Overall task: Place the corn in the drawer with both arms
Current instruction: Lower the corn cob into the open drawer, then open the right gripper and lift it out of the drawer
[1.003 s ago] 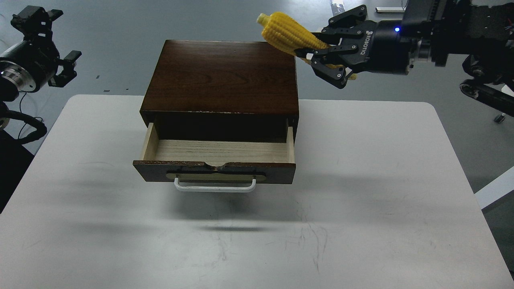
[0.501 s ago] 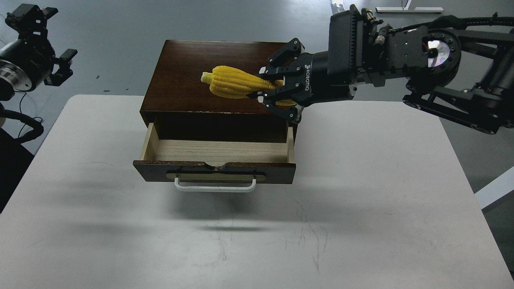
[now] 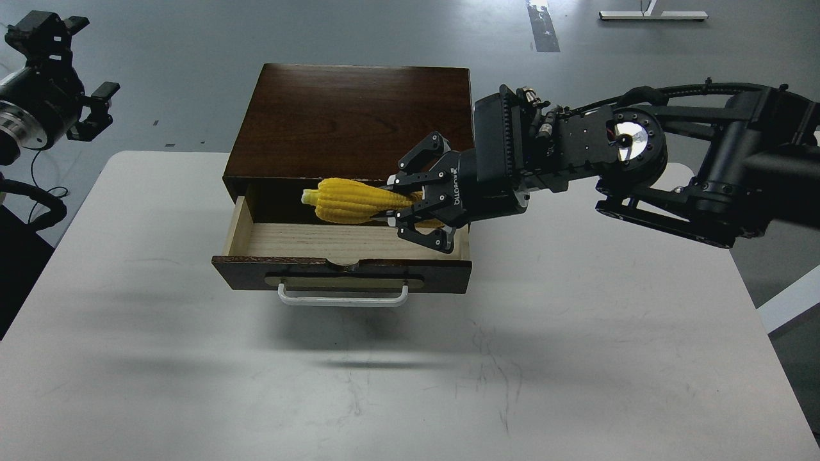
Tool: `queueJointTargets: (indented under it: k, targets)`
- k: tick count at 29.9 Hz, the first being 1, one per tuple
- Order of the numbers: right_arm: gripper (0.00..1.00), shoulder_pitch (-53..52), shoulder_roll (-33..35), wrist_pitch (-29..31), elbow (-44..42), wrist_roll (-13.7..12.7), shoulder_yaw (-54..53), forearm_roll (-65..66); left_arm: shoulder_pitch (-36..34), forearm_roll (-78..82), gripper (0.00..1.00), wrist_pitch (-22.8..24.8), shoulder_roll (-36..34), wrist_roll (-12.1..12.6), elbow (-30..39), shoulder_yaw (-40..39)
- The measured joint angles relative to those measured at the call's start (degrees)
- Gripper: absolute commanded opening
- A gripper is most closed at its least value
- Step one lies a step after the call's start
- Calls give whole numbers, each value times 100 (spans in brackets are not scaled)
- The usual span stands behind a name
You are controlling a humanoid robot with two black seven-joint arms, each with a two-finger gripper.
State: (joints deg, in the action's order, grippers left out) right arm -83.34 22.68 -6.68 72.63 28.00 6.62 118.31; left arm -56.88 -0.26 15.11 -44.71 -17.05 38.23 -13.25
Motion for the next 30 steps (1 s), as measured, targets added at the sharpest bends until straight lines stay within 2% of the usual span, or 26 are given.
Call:
queueJointTargets:
  k: [7, 10, 13, 14, 16, 17, 20, 30]
  targets:
    - [10, 8, -422, -113, -510, 0, 7, 0, 1, -7, 99, 0, -11, -8, 0, 0]
    - [15, 25, -524, -136, -614, 0, 16, 11, 1, -9, 99, 0, -12, -12, 0, -1]
    - [47, 80, -584, -140, -705, 0, 23, 23, 1, -9, 99, 0, -12, -16, 0, -1]
    - [65, 94, -590, -140, -729, 0, 23, 25, 1, -9, 99, 0, -12, -16, 0, -2]
    - [83, 111, -596, -140, -755, -1, 23, 25, 0, -9, 99, 0, -12, -17, 0, -2]
    - [89, 120, -597, -143, -773, 0, 23, 25, -2, -9, 99, 0, -12, -17, 1, -2]
    - [94, 139, -599, -149, -856, 0, 23, 25, -6, -8, 99, 0, -12, -17, 1, -2]
    - [98, 152, -623, -166, -1001, -1, 8, 25, -8, 0, 99, 1, 1, -16, 9, -101]
